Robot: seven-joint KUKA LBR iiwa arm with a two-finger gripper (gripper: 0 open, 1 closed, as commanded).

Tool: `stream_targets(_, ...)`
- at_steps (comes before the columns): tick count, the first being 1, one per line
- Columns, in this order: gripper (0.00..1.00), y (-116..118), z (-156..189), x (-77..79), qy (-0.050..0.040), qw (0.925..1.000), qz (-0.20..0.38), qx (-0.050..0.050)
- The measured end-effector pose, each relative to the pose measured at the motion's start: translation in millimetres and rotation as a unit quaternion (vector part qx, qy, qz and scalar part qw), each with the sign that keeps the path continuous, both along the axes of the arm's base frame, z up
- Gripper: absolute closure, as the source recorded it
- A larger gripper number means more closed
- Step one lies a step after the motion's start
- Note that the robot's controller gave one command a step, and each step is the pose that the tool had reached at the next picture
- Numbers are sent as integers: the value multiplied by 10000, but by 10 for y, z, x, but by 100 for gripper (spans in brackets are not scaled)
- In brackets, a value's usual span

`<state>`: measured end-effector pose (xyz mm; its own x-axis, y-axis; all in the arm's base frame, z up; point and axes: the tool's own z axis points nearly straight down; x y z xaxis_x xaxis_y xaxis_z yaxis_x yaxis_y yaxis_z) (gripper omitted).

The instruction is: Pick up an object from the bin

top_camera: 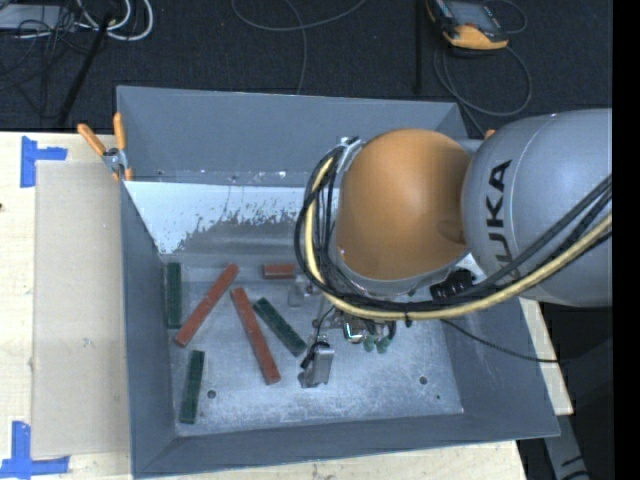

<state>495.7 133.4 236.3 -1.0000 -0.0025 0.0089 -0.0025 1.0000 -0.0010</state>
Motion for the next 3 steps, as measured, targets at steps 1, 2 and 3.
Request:
stream_targets(1,0,466,-1679,476,-44,9699,-2436,-4)
stream_targets(2,0,106,-1352,593,-55,9679,-2512,-8)
stream_targets(3,0,-42,-1371,673,-38,9383,-3458,-16)
